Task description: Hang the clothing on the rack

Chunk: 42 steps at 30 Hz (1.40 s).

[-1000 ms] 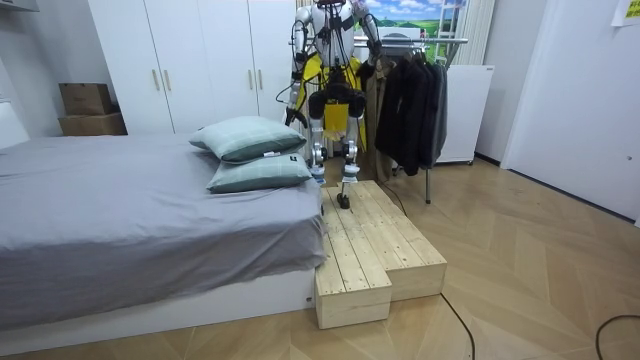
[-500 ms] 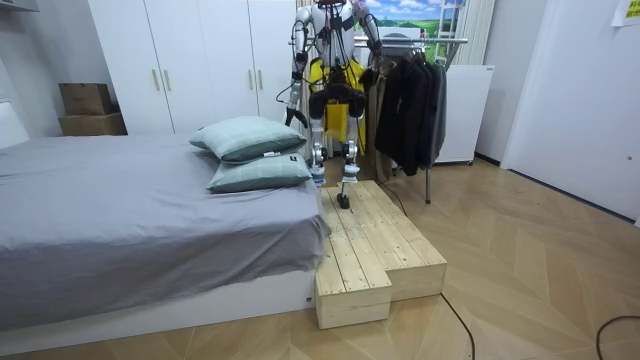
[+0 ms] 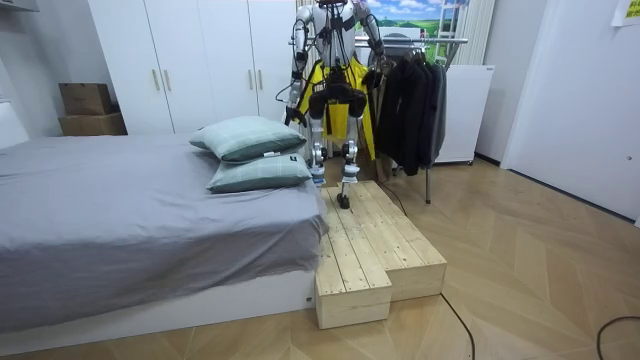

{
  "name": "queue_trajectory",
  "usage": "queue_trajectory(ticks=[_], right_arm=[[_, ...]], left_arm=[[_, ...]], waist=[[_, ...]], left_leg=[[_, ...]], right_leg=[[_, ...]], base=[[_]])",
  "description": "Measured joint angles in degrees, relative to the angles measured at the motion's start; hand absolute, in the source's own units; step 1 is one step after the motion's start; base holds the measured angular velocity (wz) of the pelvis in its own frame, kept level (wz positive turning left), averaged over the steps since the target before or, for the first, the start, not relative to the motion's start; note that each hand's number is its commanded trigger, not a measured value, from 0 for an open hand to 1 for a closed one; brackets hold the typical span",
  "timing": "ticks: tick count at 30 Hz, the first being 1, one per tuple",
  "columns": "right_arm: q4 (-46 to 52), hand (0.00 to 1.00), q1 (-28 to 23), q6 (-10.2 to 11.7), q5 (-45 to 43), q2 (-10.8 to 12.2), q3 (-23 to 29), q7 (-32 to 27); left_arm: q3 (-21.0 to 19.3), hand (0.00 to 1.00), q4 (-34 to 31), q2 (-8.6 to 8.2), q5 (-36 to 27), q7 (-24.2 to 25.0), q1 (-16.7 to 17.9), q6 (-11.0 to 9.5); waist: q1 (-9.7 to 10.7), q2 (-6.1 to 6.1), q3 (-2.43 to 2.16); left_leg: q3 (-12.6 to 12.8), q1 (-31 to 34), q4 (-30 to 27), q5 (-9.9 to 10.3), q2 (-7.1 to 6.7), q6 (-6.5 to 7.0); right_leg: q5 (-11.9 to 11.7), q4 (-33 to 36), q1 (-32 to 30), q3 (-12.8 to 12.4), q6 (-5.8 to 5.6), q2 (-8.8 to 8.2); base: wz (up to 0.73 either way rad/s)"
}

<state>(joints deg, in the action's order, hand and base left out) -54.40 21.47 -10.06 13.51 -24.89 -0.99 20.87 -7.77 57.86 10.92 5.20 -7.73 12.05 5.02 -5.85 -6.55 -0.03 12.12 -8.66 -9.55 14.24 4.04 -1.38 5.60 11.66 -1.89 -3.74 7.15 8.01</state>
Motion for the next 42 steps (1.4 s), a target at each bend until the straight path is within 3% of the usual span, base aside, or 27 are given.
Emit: queue_trajectory(ticks=[5, 15, 33, 42], right_arm=[[-2.05, 1.00, 1.14, 0.00, -0.08, -0.25, 0.07, 0.45], [-3.43, 1.00, 1.17, 0.00, -0.09, -1.10, 0.06, 1.04], [-10.27, 1.00, 2.27, 0.32, -0.68, -1.10, -0.02, 4.36], [-12.31, 1.00, 2.29, 0.80, -0.67, -0.68, -0.15, 4.26]], left_arm=[[-0.03, 0.00, 0.06, 0.20, 0.01, 0.81, 0.15, 0.03], [0.01, 0.00, 0.06, 0.47, 0.02, 1.22, -0.16, 0.15], [0.41, 0.00, 0.04, 0.31, 0.03, 0.99, -1.45, -0.11], [1.27, 0.00, 0.05, 0.86, 0.01, 0.84, -2.31, -0.29]], waist=[[1.04, -0.11, 0.10], [1.27, -0.46, 0.53], [-0.12, -0.54, 0.59], [-1.21, -1.57, 0.87]], left_leg=[[-0.09, 0.00, 0.02, 0.00, 0.00, 0.00], [-0.23, 0.14, 0.04, 0.00, -0.02, 0.00], [-0.27, 0.16, 0.04, -0.13, -0.01, -0.21], [-0.60, 0.15, 0.04, -0.14, 0.02, -0.22]], right_leg=[[0.00, -0.02, 0.03, 0.02, 0.00, -0.04], [0.01, -0.13, -0.02, 0.11, -0.01, -0.09], [0.01, -0.64, -0.02, 0.58, 0.00, -0.15], [0.00, -1.06, 0.29, 0.79, 0.02, -0.13]], base=[[0.01], [0.00], [0.00], [0.00]])
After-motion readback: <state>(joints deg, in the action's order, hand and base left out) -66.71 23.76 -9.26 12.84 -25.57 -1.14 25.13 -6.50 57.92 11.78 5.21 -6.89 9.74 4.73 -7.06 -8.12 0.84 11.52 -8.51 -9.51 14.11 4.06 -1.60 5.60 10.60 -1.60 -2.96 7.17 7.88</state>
